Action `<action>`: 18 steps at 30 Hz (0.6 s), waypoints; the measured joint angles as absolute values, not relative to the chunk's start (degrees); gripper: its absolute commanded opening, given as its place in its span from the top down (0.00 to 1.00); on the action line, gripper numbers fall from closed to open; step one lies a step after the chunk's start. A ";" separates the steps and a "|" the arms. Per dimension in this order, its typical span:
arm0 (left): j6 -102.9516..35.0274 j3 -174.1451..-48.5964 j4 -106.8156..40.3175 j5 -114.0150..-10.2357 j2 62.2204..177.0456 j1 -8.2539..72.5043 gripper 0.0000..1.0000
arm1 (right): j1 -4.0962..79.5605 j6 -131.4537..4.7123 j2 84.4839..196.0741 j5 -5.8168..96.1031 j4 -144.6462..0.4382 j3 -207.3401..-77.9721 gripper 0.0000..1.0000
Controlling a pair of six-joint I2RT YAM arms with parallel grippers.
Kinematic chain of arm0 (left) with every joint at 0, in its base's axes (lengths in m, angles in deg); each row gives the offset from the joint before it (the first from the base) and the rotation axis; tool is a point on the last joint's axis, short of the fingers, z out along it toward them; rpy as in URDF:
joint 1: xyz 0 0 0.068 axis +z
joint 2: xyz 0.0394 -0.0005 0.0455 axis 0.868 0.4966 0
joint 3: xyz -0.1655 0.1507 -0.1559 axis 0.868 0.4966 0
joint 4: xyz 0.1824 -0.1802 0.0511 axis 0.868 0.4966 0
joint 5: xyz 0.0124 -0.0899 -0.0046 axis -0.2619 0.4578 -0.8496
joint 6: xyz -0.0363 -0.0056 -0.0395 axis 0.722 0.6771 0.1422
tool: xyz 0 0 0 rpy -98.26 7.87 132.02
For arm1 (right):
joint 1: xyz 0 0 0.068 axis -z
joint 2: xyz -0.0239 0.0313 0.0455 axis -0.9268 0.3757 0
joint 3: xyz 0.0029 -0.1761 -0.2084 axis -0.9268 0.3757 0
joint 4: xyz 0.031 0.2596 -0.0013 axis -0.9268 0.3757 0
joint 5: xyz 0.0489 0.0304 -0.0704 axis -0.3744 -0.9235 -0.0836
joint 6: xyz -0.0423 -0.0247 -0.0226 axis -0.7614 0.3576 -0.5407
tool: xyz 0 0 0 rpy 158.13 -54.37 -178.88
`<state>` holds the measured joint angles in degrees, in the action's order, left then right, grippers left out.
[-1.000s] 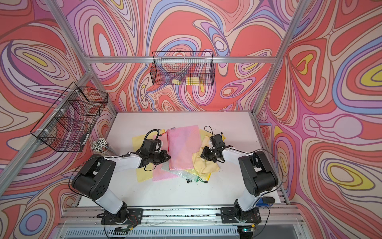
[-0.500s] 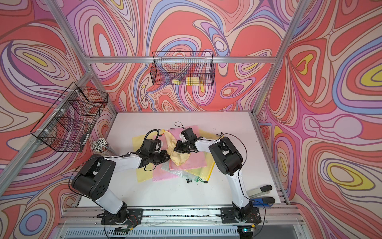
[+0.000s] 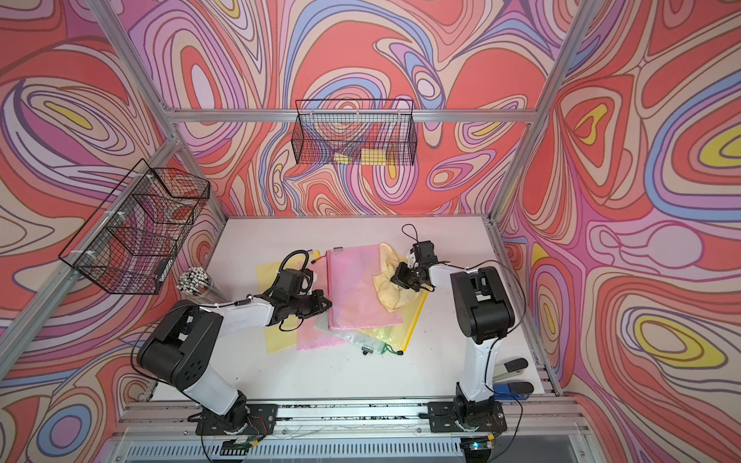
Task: Wipe the document bag
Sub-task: Wipe the dirt from the document bag.
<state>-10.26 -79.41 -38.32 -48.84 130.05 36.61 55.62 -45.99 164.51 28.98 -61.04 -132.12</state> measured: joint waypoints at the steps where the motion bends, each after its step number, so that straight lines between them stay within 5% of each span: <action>1: -10.26 -79.41 -38.32 -48.81 130.05 36.61 1.00 | 54.42 -45.97 164.69 29.31 -60.30 -133.15 1.00; 10: -10.26 -79.41 -38.30 -48.68 130.05 36.61 1.00 | 37.15 -42.43 180.05 27.78 -61.44 -158.65 1.00; 18: -10.28 -79.41 -38.13 -48.84 129.87 36.61 1.00 | 39.88 -40.99 186.94 25.64 -60.74 -162.78 1.00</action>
